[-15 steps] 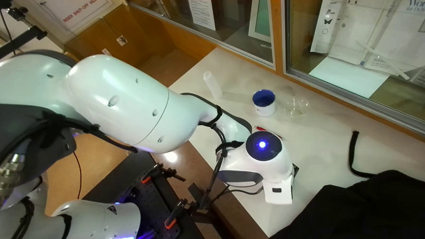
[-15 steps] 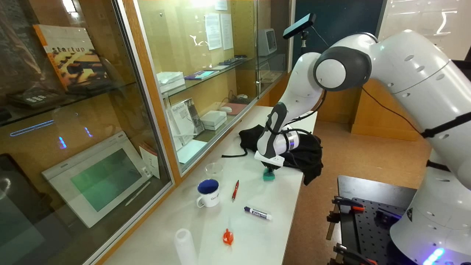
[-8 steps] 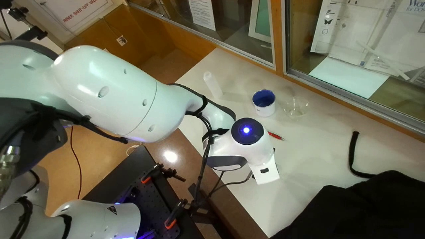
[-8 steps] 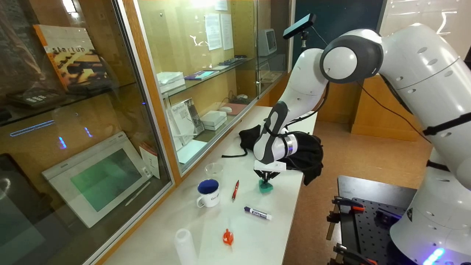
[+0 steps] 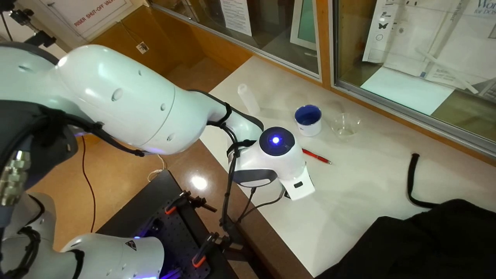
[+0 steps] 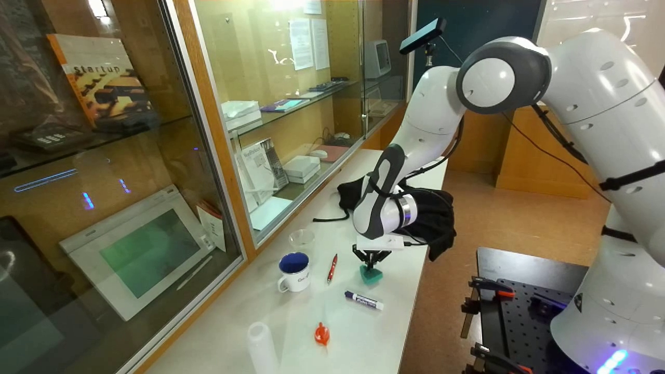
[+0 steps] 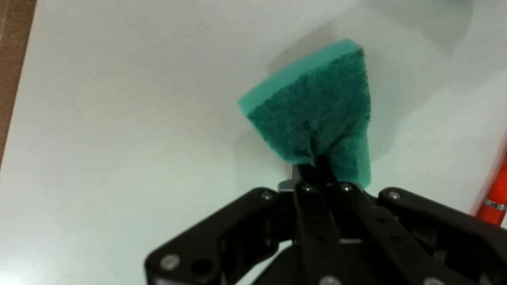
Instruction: Move the sponge to the right
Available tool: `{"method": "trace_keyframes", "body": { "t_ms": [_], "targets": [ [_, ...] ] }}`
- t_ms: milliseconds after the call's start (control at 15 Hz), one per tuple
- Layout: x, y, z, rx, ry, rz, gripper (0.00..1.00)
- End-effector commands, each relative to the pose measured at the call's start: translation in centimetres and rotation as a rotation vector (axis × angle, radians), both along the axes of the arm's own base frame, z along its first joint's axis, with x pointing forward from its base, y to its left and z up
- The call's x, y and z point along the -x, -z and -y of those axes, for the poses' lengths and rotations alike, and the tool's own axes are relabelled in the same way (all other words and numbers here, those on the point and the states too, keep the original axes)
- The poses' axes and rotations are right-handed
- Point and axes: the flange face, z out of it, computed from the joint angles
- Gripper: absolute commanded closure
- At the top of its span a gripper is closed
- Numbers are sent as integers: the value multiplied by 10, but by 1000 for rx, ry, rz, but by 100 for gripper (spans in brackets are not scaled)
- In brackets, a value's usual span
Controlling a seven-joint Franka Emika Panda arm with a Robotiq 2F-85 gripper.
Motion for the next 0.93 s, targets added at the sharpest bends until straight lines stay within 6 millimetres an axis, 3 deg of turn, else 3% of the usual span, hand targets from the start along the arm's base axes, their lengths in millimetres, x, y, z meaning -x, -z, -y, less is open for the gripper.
{"method": "trace_keyframes", "body": {
  "t_ms": [0,533,867],
  "targets": [
    [7,3,11,48,91,-10,99],
    [28,3,75,161,389,-19,99],
    [31,-14,80,101,420,9,99]
  ]
}}
